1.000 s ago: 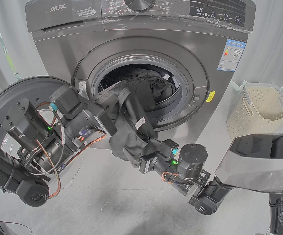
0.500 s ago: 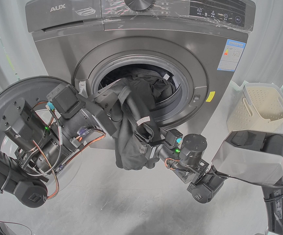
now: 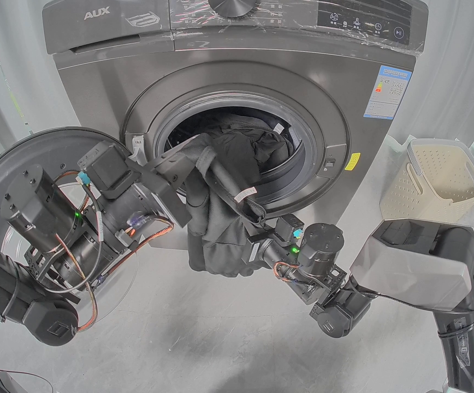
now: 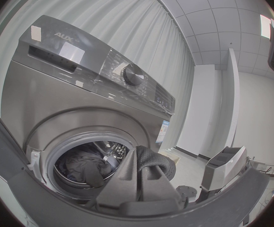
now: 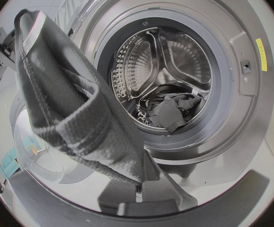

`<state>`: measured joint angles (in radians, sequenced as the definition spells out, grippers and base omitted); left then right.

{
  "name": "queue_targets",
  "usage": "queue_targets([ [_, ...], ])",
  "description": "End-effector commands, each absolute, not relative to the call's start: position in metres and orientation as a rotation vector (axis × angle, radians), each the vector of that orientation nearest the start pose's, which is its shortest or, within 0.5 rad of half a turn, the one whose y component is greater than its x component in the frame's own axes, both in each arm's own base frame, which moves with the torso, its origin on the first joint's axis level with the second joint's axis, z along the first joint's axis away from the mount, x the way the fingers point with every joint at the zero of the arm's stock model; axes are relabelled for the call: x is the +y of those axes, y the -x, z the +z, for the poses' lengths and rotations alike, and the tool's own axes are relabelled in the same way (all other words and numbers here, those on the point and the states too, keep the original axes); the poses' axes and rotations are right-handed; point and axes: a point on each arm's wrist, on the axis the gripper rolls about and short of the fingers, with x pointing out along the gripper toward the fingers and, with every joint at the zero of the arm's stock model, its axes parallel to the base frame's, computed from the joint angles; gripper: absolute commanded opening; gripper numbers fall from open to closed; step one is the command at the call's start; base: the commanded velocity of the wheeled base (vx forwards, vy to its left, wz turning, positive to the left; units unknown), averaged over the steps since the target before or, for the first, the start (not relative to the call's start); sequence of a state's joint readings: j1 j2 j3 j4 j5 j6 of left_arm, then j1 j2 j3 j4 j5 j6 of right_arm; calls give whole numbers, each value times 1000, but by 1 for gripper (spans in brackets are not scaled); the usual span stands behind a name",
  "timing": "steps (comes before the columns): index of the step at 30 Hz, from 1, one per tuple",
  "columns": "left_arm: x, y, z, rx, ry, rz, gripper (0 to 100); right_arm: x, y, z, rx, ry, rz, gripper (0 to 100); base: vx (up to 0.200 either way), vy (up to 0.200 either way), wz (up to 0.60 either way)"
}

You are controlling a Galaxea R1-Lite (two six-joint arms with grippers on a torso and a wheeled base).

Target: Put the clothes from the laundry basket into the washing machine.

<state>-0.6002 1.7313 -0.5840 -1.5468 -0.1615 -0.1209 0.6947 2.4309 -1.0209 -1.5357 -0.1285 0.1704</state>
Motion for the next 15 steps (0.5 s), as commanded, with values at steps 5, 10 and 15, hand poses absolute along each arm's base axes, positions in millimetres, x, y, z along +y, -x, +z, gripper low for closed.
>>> queue_targets([
  [5, -139, -251, 185, -273, 160, -678, 0, 233, -322, 88, -92, -229, 512, 0, 0, 0, 0],
  [10, -141, -249, 150, -136, 122, -691, 0, 220, -310, 120, -151, -253, 507, 0, 0, 0, 0],
  [15, -142, -254, 123, -45, 75, -695, 0, 219, -298, 133, -170, -264, 516, 0, 0, 0, 0],
])
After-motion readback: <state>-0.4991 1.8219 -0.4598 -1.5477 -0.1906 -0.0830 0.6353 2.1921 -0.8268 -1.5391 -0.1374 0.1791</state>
